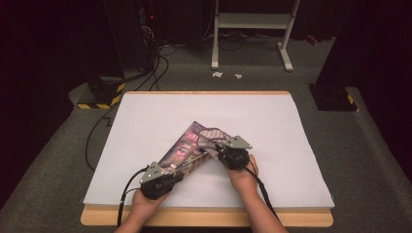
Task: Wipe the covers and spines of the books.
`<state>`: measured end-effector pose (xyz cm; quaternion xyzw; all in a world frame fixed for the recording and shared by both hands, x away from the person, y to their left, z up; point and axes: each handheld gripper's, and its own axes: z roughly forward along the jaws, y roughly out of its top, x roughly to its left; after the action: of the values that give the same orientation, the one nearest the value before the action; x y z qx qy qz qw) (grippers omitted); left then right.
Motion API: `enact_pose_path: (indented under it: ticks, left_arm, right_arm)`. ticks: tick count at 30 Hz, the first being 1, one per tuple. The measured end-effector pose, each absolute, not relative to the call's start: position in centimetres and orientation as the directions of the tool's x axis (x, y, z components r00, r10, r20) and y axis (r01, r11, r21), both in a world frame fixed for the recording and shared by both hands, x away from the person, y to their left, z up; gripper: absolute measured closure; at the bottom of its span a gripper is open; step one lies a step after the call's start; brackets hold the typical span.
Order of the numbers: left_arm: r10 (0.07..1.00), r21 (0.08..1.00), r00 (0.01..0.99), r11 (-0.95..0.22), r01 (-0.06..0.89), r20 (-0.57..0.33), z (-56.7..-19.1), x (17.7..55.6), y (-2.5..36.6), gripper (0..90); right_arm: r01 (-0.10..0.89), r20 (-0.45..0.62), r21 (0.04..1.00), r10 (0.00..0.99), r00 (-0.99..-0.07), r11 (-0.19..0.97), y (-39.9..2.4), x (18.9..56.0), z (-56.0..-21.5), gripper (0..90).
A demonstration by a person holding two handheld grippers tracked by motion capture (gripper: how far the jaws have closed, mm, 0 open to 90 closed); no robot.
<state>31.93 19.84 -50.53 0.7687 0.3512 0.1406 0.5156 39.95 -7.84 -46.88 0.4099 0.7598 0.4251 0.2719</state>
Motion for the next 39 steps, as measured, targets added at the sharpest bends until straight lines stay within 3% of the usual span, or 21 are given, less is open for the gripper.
enact_pose_path:
  ticks: [11,23,29,39]
  left_arm:
    - [0.693,0.894,0.711,-0.238,0.379,-0.117,-50.4,31.7,19.6,83.5]
    - [0.707,0.897,0.703,-0.259,0.358,-0.076,-50.2,31.4,19.3,83.5]
    - [0.707,0.896,0.703,-0.263,0.358,-0.073,-50.3,31.4,19.2,83.5]
    - [0.705,0.892,0.705,-0.264,0.367,-0.081,-50.3,31.4,19.1,83.5]
  right_arm:
    - [0.301,-0.077,0.891,0.767,-0.637,0.34,-4.0,35.4,-45.4,63.3]
    - [0.265,-0.061,0.901,0.706,-0.706,0.343,-0.8,33.2,-43.6,62.7]
    - [0.269,-0.067,0.898,0.713,-0.698,0.348,-0.7,33.6,-43.8,62.7]
    - [0.334,-0.065,0.884,0.792,-0.607,0.328,-3.5,37.0,-45.3,62.6]
